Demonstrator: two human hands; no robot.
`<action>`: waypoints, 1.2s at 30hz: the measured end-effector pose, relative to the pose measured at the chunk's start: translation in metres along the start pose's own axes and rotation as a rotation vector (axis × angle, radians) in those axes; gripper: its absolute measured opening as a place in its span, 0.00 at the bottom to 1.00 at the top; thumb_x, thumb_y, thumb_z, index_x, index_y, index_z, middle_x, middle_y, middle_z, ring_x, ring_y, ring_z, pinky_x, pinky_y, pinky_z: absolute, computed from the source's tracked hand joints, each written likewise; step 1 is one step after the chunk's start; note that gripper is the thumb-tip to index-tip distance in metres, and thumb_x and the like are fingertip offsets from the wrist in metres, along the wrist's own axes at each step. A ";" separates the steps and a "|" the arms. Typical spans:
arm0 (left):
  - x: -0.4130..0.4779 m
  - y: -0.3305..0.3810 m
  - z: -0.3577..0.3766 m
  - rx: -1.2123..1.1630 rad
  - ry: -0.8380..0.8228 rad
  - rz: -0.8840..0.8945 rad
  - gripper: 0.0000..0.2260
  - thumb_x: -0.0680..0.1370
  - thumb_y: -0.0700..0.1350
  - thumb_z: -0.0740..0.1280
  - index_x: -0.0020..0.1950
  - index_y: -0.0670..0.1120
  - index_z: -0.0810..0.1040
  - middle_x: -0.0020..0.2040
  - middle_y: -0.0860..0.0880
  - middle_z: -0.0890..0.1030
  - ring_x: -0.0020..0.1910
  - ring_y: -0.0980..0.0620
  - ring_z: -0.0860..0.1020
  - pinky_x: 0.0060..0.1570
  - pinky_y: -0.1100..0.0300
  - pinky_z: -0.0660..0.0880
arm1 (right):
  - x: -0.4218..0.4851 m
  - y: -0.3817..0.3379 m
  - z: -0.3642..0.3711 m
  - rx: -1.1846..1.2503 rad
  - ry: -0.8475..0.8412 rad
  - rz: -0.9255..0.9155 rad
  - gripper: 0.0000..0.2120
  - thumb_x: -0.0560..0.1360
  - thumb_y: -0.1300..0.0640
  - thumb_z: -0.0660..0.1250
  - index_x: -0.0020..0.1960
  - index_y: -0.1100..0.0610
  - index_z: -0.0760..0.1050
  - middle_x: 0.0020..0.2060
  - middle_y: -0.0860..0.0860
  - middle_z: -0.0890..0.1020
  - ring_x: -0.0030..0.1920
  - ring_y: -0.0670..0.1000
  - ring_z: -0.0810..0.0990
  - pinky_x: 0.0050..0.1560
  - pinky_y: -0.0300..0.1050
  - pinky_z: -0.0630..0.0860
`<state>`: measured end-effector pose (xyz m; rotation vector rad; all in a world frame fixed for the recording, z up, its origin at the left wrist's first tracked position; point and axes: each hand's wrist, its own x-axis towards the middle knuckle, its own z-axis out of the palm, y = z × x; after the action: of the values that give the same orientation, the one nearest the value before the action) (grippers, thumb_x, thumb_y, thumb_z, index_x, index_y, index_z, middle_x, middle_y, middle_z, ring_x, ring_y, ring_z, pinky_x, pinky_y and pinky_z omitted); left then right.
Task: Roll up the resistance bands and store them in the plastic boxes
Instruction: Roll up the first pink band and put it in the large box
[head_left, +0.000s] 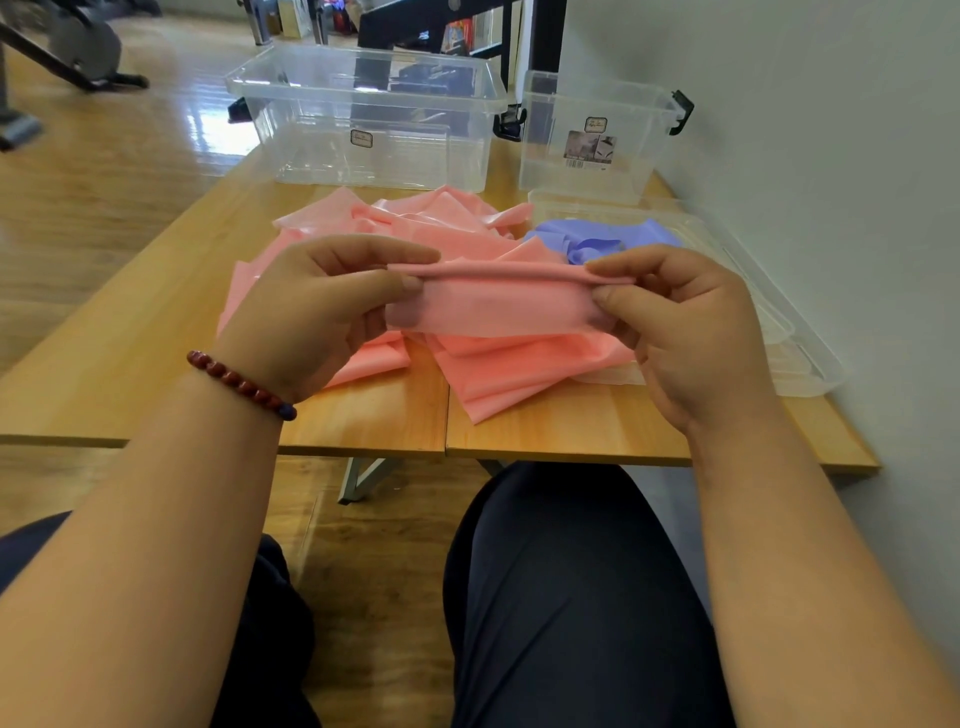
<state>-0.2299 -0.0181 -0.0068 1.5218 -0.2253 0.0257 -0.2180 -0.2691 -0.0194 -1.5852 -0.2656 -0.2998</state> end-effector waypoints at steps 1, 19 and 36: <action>0.000 0.000 0.000 0.005 0.005 -0.001 0.08 0.70 0.41 0.69 0.44 0.49 0.86 0.43 0.49 0.83 0.43 0.53 0.80 0.44 0.63 0.79 | 0.000 0.000 0.000 0.007 -0.001 0.007 0.09 0.67 0.60 0.72 0.39 0.46 0.86 0.42 0.51 0.86 0.52 0.56 0.83 0.59 0.58 0.79; -0.002 0.002 0.002 0.117 0.052 0.025 0.06 0.71 0.43 0.70 0.43 0.53 0.83 0.41 0.49 0.83 0.46 0.50 0.80 0.53 0.51 0.79 | -0.004 -0.002 0.002 -0.095 0.019 -0.075 0.14 0.74 0.63 0.70 0.41 0.44 0.83 0.44 0.52 0.86 0.50 0.54 0.84 0.54 0.55 0.80; 0.000 -0.001 -0.002 0.117 0.047 0.039 0.09 0.67 0.47 0.71 0.45 0.50 0.82 0.39 0.51 0.81 0.42 0.54 0.79 0.44 0.61 0.79 | -0.005 -0.005 0.005 -0.057 -0.006 -0.054 0.12 0.73 0.63 0.73 0.49 0.47 0.83 0.48 0.51 0.86 0.52 0.51 0.84 0.56 0.52 0.80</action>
<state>-0.2300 -0.0161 -0.0076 1.6309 -0.2189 0.1068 -0.2239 -0.2642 -0.0166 -1.6372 -0.3067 -0.3471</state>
